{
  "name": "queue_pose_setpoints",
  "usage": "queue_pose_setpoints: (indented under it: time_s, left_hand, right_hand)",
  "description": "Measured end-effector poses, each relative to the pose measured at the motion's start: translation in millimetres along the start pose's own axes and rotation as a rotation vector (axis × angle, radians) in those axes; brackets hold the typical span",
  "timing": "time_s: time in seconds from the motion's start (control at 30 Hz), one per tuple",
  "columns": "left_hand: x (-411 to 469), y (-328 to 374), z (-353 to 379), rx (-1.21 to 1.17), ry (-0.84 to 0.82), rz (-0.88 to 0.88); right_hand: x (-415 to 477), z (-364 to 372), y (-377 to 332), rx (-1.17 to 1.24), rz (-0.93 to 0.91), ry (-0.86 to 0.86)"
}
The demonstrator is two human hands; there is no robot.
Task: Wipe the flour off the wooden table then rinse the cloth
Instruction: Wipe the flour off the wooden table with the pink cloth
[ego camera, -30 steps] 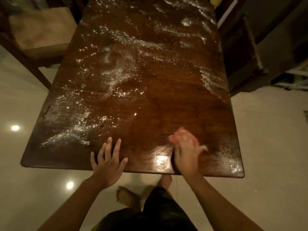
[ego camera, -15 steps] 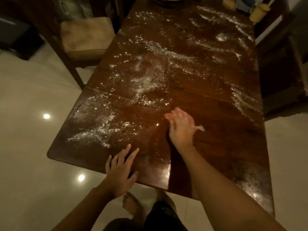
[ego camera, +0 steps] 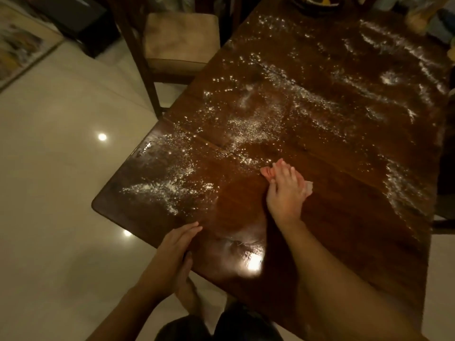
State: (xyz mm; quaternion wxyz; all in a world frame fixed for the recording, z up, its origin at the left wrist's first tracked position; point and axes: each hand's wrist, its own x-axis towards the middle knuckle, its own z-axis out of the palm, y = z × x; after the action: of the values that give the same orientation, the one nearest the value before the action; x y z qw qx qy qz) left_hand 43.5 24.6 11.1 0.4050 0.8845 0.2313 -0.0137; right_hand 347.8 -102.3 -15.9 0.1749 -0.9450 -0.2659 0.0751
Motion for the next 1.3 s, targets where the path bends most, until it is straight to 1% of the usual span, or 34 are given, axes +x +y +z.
queue_pose_setpoints:
  time_s: [0.03,0.1,0.13,0.17,0.2,0.23,0.27,0.37,0.4,0.43,0.47,0.5,0.53,0.6,0.63,0.67,0.7,0.73,0.8,0.83,0.87,0.9,0.93,0.97,1.0,1.03,1.07,1.1,1.13,1.17,1.2,1.23,1.27,1.3]
  left_hand:
    - [3,4,3,0.038,-0.002,-0.017]
    - [13,15,8,0.109,-0.037,-0.020]
    - [20,23,10,0.117,-0.051,0.005]
    - [29,32,11,0.114,-0.063,0.045]
    - [39,40,12,0.122,-0.081,0.085]
    - [50,49,14,0.156,-0.109,0.116]
    - [62,57,15,0.208,-0.141,0.129]
    - [101,73,19,0.358,-0.232,0.109]
    - [111,76,22,0.400,-0.250,0.101]
    - [120,78,26,0.448,-0.256,0.100]
    - [125,77,31,0.497,-0.251,0.109]
    - [129,74,37,0.535,-0.238,0.124]
    - [130,70,42,0.558,-0.218,0.143]
    - [128,61,48,0.576,-0.198,0.163]
    - [127,58,50,0.585,-0.194,0.167]
    - [127,56,50,0.593,-0.198,0.167]
    - [128,57,50,0.595,-0.205,0.167]
    - [128,56,50,0.595,-0.204,0.170]
    - [130,56,50,0.601,-0.213,0.158]
    - [130,58,49,0.600,-0.238,0.139]
    - [130,60,47,0.593,-0.259,0.123]
    - [129,59,46,0.583,-0.268,0.122]
    - [130,59,45,0.559,-0.260,0.128]
    - [131,58,45,0.535,-0.249,0.127]
    - [131,59,45,0.528,-0.244,0.121]
    - [131,59,46,0.545,-0.224,0.130]
    - [130,61,46,0.574,-0.241,0.127]
    - [130,61,46,0.603,-0.259,0.115]
    - [130,61,46,0.616,-0.261,0.107]
    - [131,61,46,0.617,-0.251,0.109]
    - [131,62,45,0.619,-0.252,0.109]
    - [130,64,44,0.609,-0.272,0.096]
    - [130,65,42,0.619,-0.296,0.082]
    - [131,66,40,0.613,-0.317,0.081]
  right_hand:
    - [2,5,-17,0.000,-0.053,-0.006]
    - [-5,12,-29,0.008,-0.367,-0.166]
    - [-10,7,-26,0.000,-0.537,-0.267]
    - [-8,-1,-13,-0.016,-0.657,-0.346]
    - [-1,-11,3,-0.038,-0.721,-0.370]
    - [8,-19,21,-0.055,-0.702,-0.346]
    - [19,-26,37,-0.059,-0.602,-0.297]
    - [64,-33,53,0.007,-0.074,-0.102]
    - [75,-30,42,-0.007,0.039,-0.039]
    - [82,-23,28,-0.044,0.078,0.011]
    - [85,-18,12,-0.062,0.048,0.038]
    - [84,-12,0,-0.059,-0.057,0.022]
    - [80,-9,-8,-0.063,-0.214,-0.047]
    - [78,-13,1,-0.102,-0.546,-0.271]
    - [86,-20,15,-0.124,-0.649,-0.346]
    - [98,-26,31,-0.151,-0.688,-0.360]
    - [112,-32,45,-0.165,-0.648,-0.317]
    - [125,-38,55,-0.170,-0.534,-0.249]
    - [154,-41,64,-0.126,-0.202,-0.127]
    - [168,-37,58,-0.084,-0.061,-0.096]
    - [179,-32,46,-0.065,0.036,-0.065]
    - [186,-24,31,-0.080,0.064,-0.021]
    - [189,-19,13,-0.109,0.013,0.026]
    - [188,-14,-5,-0.121,-0.109,0.046]
    - [185,-10,-20,-0.132,-0.297,0.020]
    - [178,-5,-31,-0.151,-0.524,-0.056]
    - [168,-1,-36,-0.157,-0.740,-0.170]
    - [160,0,-37,-0.146,-0.888,-0.309]
    - [157,-2,-32,-0.121,-0.977,-0.423]
    - [161,-5,-24,-0.093,-1.015,-0.476]
    - [169,-7,-15,-0.077,-1.008,-0.454]
    - [179,-7,-7,-0.060,-0.942,-0.384]
    - [191,-7,-3,-0.042,-0.817,-0.282]
    - [203,-7,-2,-0.019,-0.639,-0.188]
